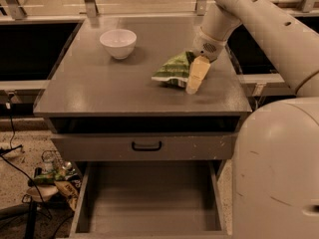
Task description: Place green jalapeno chip bag into middle drawer
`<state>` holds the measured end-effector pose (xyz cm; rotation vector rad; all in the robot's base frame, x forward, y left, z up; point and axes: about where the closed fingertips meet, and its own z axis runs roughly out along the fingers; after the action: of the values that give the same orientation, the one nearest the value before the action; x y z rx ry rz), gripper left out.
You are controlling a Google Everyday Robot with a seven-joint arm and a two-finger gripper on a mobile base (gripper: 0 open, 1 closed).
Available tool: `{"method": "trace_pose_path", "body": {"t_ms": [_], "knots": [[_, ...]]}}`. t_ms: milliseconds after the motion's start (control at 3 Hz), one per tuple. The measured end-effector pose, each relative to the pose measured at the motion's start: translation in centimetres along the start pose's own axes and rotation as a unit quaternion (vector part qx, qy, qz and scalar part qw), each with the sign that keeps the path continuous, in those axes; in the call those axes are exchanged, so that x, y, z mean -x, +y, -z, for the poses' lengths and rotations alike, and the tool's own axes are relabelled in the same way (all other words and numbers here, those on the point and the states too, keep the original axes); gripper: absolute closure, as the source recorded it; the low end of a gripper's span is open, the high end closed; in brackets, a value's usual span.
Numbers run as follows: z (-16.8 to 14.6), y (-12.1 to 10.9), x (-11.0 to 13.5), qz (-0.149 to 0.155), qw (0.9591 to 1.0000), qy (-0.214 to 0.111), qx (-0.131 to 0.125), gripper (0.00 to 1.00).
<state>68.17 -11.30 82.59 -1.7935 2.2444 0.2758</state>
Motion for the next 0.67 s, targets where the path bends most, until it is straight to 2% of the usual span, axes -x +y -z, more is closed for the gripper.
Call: {"method": "trace_pose_path", "body": {"t_ms": [667], "knots": [[0.0,0.0,0.0,0.0,1.0,0.0,0.0,0.49]]}}
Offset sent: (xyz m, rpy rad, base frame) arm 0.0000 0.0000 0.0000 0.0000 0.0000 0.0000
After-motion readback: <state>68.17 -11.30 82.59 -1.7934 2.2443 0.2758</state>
